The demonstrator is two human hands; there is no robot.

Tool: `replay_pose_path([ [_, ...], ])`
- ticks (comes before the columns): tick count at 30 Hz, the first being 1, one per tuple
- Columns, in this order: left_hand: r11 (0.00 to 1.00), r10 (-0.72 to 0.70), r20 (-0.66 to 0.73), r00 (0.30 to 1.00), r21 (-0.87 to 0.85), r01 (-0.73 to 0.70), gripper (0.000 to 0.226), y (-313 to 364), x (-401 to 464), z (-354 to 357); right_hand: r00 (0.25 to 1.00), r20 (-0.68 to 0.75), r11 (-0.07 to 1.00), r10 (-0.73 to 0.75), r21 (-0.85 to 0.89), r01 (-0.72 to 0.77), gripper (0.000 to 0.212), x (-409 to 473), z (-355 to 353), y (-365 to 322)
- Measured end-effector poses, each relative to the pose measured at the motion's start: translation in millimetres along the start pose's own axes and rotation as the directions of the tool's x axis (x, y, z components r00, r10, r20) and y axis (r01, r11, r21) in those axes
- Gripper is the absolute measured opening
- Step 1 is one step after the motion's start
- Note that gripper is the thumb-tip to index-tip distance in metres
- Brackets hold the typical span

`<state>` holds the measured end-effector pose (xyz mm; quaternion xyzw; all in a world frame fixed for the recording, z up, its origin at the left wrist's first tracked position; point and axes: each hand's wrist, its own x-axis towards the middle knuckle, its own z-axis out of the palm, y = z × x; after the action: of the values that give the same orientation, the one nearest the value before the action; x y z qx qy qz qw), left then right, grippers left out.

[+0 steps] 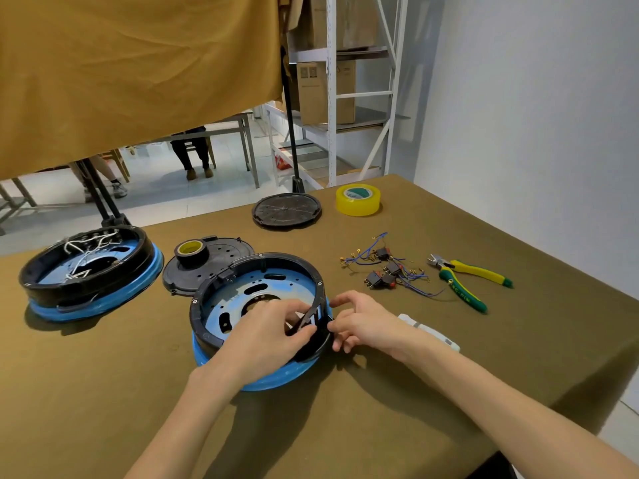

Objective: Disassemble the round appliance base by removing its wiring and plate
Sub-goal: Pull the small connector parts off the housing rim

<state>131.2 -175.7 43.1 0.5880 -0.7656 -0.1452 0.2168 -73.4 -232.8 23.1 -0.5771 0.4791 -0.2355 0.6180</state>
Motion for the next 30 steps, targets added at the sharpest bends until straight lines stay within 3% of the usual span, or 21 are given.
replay_pose_path([
  [3,0.987,0.029,-0.085,0.996,0.161,-0.015,0.025,10.7,-6.5,3.7,0.995,-0.071,0.997,-0.065,-0.053,0.061,0.044,-7.2,4.4,3.7],
  [8,0.988,0.005,-0.055,0.998,0.157,0.004,0.021,26.6,-9.2,7.6,0.986,-0.152,0.994,-0.068,-0.093,0.054,0.04,-18.4,5.9,8.8],
  [14,0.999,0.007,0.003,1.0,0.034,-0.007,0.026,24.6,-14.5,4.7,0.985,-0.16,0.987,-0.066,-0.155,0.041,0.03,-24.0,3.3,3.0],
  [19,0.977,0.014,-0.146,0.989,0.21,0.018,0.027,21.5,-21.5,12.2,0.978,-0.196,0.98,-0.071,-0.195,0.032,0.027,-15.6,10.7,-4.9],
  [22,0.991,0.044,-0.219,0.975,0.13,-0.015,0.025,22.9,-22.8,9.3,0.964,-0.23,0.984,-0.131,-0.145,0.099,0.023,-16.9,12.4,-7.2],
  [26,0.994,0.031,-0.397,0.917,-0.088,-0.071,0.024,22.9,-11.2,-14.2,0.913,-0.277,0.95,-0.299,-0.001,0.311,0.021,-23.3,11.4,-24.3],
  [30,0.94,-0.037,-0.495,0.868,-0.311,-0.137,0.017,30.3,-7.7,-24.6,0.897,-0.288,0.936,-0.335,0.006,0.352,0.032,-27.0,11.6,-44.4],
])
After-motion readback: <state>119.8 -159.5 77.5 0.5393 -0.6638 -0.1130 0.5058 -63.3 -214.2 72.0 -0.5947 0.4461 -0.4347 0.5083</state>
